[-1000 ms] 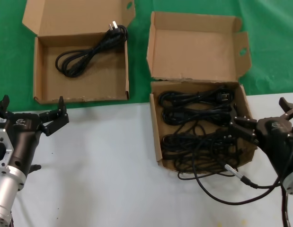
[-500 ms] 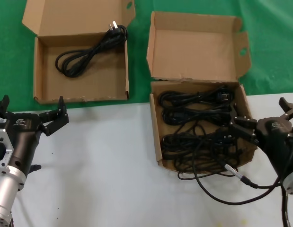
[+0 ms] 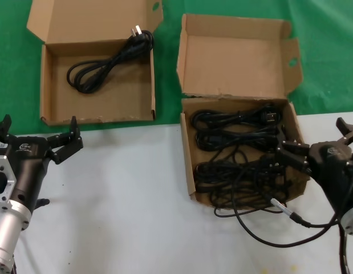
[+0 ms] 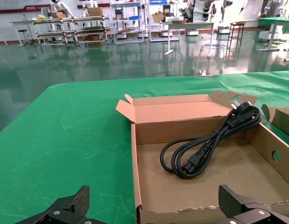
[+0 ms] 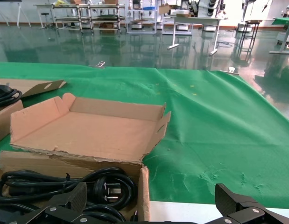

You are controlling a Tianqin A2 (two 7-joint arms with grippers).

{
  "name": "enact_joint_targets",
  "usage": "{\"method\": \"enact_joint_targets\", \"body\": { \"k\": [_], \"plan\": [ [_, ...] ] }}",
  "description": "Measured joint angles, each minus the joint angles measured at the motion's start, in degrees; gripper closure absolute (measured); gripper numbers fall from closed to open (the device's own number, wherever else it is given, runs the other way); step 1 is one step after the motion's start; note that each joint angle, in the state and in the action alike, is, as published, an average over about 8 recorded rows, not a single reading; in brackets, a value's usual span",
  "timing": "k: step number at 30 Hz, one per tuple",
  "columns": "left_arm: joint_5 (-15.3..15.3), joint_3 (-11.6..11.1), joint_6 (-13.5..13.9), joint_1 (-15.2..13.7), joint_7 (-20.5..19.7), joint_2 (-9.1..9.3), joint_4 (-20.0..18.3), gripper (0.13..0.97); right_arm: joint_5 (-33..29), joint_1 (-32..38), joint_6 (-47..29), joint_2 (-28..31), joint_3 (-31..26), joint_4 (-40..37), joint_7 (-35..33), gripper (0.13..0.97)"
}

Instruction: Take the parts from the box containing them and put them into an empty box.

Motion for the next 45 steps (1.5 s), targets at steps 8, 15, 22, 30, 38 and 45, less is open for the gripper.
{"method": "enact_joint_targets", "body": {
  "k": [8,15,22,30,38,45],
  "plan": [
    [0.0,0.0,0.0,0.0,0.0,0.0,0.0,0.132,0.0,0.0,0.0,0.0,0.0,0.0,0.0,0.129],
    [0.0,0.0,0.0,0.0,0.0,0.0,0.0,0.132,0.0,0.0,0.0,0.0,0.0,0.0,0.0,0.129],
    [0.0,0.0,0.0,0.0,0.0,0.0,0.0,0.132,0.0,0.0,0.0,0.0,0.0,0.0,0.0,0.129],
    [0.0,0.0,0.0,0.0,0.0,0.0,0.0,0.132,0.0,0.0,0.0,0.0,0.0,0.0,0.0,0.129],
    [0.0,0.0,0.0,0.0,0.0,0.0,0.0,0.132,0.0,0.0,0.0,0.0,0.0,0.0,0.0,0.129],
    [0.0,0.0,0.0,0.0,0.0,0.0,0.0,0.132,0.0,0.0,0.0,0.0,0.0,0.0,0.0,0.129]
  ]
}}
